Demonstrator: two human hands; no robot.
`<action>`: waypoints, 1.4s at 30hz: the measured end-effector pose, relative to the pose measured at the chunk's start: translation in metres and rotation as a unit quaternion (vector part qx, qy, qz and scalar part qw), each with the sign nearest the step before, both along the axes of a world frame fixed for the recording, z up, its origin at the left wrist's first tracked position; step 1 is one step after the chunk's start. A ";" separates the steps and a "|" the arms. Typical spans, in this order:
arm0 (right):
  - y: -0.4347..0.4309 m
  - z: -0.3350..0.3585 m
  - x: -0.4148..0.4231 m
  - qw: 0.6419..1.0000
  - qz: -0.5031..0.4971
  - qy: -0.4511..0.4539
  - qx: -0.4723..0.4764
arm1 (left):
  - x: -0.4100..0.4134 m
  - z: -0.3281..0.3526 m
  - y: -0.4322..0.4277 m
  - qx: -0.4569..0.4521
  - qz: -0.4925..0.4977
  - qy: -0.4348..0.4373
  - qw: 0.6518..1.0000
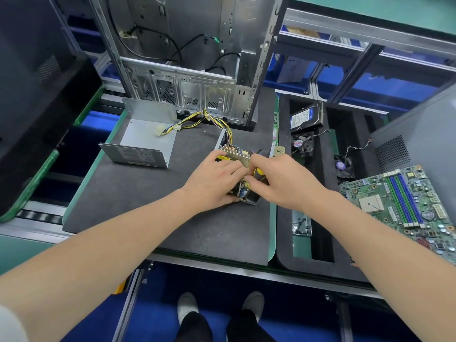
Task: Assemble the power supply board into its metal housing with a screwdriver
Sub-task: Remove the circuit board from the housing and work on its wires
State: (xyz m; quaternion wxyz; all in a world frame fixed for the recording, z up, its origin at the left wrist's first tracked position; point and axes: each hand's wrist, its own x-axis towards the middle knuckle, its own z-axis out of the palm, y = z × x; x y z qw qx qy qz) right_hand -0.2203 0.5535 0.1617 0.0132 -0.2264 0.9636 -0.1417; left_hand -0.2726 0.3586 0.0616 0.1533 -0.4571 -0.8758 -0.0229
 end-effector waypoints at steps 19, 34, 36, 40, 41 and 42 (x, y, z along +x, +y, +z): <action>-0.005 0.014 -0.018 0.991 0.006 -0.053 0.123 | 0.003 -0.002 0.004 0.051 0.032 -0.041 0.997; -0.012 0.043 -0.013 0.984 0.060 -0.110 0.127 | 0.002 0.013 0.012 0.207 0.123 -0.233 0.942; -0.011 0.050 -0.015 0.978 0.110 -0.119 0.131 | 0.003 0.015 0.012 0.201 0.126 -0.232 0.943; -0.014 0.049 -0.021 0.979 0.073 -0.102 0.160 | 0.003 0.017 0.009 0.208 0.116 -0.240 0.941; -0.016 0.046 -0.022 0.981 0.048 -0.087 0.169 | 0.003 0.016 0.009 0.200 0.117 -0.244 0.942; -0.018 0.042 -0.022 0.981 0.020 -0.065 0.183 | 0.002 0.015 0.009 0.193 0.117 -0.247 0.942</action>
